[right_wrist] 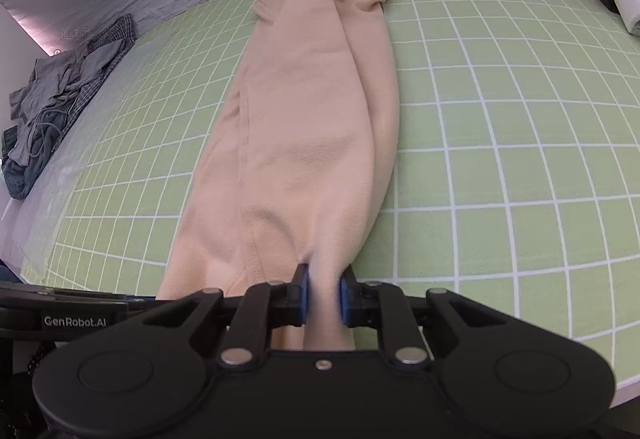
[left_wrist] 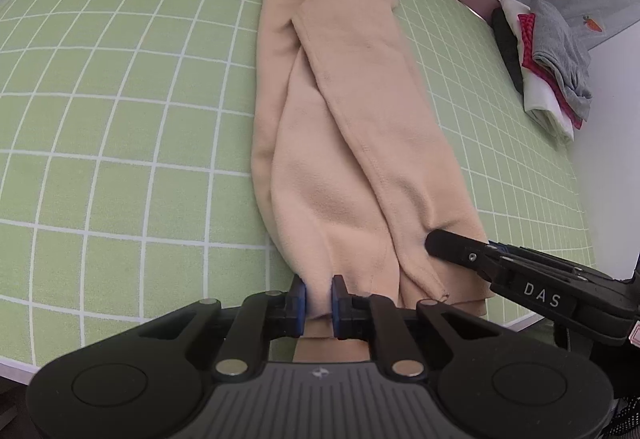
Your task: Fold clothes
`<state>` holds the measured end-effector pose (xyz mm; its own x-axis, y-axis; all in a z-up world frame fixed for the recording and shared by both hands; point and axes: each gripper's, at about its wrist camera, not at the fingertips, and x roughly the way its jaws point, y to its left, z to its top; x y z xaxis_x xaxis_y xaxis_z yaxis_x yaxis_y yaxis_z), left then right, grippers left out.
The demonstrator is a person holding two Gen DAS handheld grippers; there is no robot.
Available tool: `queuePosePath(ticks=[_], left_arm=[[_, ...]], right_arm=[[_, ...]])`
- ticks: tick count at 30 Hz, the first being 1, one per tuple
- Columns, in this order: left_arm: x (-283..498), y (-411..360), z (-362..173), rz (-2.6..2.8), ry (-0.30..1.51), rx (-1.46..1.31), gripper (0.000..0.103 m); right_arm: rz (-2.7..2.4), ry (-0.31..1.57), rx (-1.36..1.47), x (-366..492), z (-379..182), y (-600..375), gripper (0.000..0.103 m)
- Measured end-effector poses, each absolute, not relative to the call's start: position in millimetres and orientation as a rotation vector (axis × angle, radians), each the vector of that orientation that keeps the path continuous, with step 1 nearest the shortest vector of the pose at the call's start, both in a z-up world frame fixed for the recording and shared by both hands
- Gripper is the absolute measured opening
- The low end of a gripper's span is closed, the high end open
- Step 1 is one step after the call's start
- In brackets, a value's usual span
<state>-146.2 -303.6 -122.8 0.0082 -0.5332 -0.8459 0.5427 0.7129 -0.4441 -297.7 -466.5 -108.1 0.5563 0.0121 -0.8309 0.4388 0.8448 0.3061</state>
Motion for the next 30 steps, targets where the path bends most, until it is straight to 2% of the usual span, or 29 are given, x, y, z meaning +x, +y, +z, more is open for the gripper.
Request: queuePosePath(ticks=[11, 20, 25, 30], left_arm=[[-74, -324, -41, -0.903, 1.157, -0.237, 0.012], [16, -395, 1, -0.908, 1.005, -0.242, 0.012], [76, -452, -13, -0.853, 0.986, -0.178, 0.012], [115, -476, -79, -0.735, 1.099, -0.179, 0.012]], right_arm=[[-0.212, 0.756, 0.548, -258, -42, -501, 0.014], [-0.240, 0.635, 0.563, -178, -20, -572, 0.014], [-0.236, 0.629, 0.547, -110, -24, -621, 0.014], [-0.268, 0.747, 0.581, -39, -81, -665, 0.015]])
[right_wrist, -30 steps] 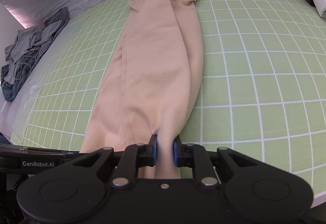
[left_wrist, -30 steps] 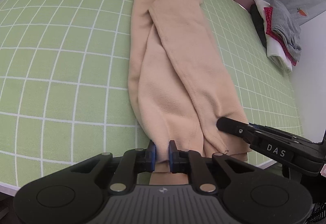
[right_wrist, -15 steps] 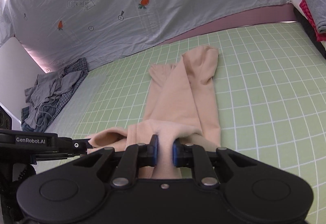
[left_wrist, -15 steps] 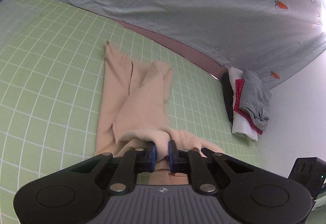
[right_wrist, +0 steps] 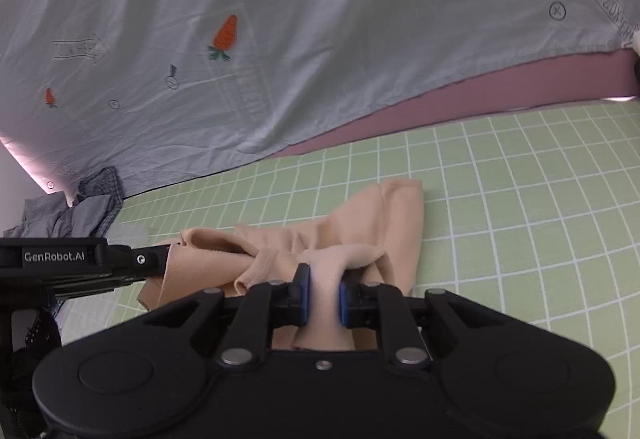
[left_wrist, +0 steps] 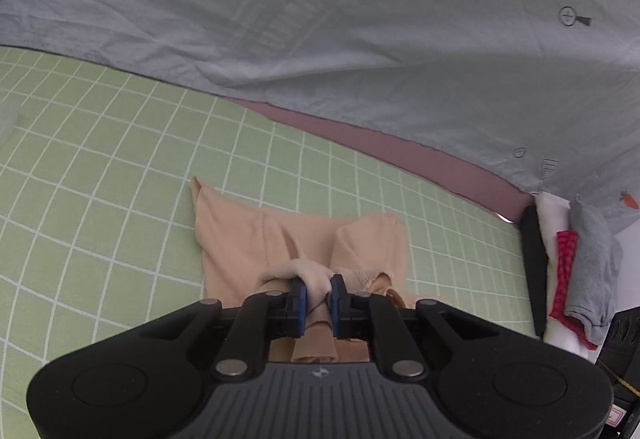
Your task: Fold clothes
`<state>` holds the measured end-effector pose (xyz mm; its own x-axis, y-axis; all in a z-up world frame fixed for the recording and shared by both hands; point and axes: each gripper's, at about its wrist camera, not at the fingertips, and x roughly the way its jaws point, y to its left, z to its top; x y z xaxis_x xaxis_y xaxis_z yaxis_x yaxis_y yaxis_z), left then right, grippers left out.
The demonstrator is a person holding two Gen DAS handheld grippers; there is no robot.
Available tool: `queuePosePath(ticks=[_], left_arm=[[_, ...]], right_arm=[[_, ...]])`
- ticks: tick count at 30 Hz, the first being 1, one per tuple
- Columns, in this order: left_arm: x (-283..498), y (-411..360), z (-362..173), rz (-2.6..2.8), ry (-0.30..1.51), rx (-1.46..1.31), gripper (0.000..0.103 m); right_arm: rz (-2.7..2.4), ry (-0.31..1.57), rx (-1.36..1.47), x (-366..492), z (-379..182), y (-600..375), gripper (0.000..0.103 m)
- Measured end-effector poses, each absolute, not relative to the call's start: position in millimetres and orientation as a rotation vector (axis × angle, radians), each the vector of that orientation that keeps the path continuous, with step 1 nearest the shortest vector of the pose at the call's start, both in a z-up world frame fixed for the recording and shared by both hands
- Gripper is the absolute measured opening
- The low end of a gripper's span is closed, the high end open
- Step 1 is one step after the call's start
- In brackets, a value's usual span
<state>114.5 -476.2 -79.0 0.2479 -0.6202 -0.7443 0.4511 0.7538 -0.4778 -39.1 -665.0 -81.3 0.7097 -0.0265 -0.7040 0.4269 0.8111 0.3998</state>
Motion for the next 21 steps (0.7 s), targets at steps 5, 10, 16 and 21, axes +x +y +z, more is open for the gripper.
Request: queuePosePath(ticks=[5, 10, 16, 21], left_arm=[[129, -480, -118, -0.684, 1.146, -0.210, 0.013], [132, -476, -107, -0.640, 1.098, -0.225, 0.023], [133, -439, -72, -0.547, 0.928, -0.326, 0.063], [127, -426, -78, -0.529, 0.968, -0.300, 0.063]], right_arm=[[-0.284, 0.796, 0.623, -22, -127, -676, 0.016], [-0.241, 0.797, 0.567, -16, -122, -677, 0.020], [-0.282, 0.677, 0.547, -28, -83, -687, 0.073], [-0.362, 0.599, 0.524, -51, -63, -694, 0.075]])
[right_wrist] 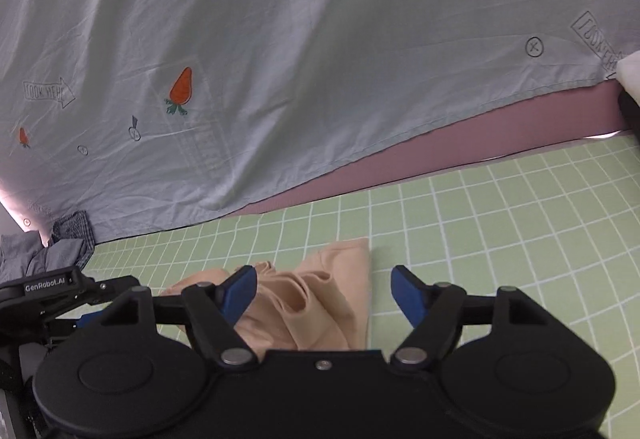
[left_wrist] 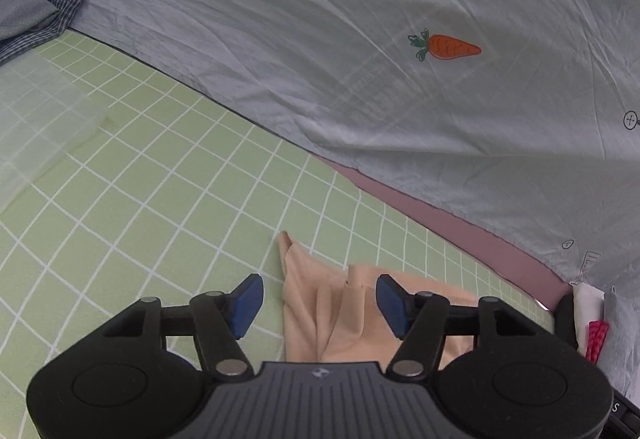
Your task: Fold clothes
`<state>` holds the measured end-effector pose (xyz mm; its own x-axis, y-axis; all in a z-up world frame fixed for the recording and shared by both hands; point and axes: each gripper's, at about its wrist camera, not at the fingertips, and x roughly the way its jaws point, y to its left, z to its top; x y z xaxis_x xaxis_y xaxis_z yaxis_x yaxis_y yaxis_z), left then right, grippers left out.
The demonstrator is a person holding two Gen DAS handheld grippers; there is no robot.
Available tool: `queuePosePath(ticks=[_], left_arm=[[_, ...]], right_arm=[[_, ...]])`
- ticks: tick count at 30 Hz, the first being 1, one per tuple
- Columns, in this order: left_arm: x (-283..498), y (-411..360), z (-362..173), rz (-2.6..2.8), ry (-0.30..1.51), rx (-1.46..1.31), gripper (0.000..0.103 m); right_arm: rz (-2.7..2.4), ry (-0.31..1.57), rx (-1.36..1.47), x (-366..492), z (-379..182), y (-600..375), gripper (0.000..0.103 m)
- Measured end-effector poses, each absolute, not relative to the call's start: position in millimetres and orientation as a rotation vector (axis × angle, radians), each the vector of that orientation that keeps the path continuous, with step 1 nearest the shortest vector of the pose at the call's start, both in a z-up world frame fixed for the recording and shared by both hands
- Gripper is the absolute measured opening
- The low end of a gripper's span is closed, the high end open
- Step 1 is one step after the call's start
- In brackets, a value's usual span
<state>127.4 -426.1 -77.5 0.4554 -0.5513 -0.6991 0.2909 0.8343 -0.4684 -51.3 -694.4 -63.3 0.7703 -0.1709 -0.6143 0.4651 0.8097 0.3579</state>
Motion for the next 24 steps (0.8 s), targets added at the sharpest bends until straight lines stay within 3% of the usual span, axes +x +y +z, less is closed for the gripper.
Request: queuePosePath(ticks=[6, 11, 12, 15, 16, 17, 19, 22, 24], left_arm=[[119, -446, -103, -0.586, 1.034, -0.230, 0.063], [127, -474, -119, -0.642, 1.053, -0.156, 0.061], [128, -478, -122, -0.647, 1.054, -0.145, 0.056], [132, -485, -128, -0.638, 1.057, -0.127, 0.015], [132, -483, -127, -0.637, 1.048, -0.134, 0.011], [131, -478, -126, -0.633, 1.034, -0.153, 0.011], [126, -462, -123, -0.596, 1.015, -0.226, 0.010], [122, -445, -131, -0.499, 1.032, -0.316, 0.010], [122, -441, -135, -0.485, 1.033, -0.309, 0.021]], right_arm=[[-0.335, 0.699, 0.534, -51, -91, -687, 0.070], [-0.280, 0.727, 0.567, -30, -112, -689, 0.049], [-0.283, 0.736, 0.562, -23, -116, -691, 0.048], [-0.278, 0.742, 0.564, -9, -127, -697, 0.033], [-0.270, 0.737, 0.574, -7, -130, -699, 0.025], [-0.262, 0.723, 0.584, -7, -131, -701, 0.015], [-0.253, 0.687, 0.604, -9, -132, -703, 0.011], [-0.252, 0.659, 0.655, -12, -136, -706, 0.012], [-0.264, 0.671, 0.645, -10, -138, -703, 0.019]])
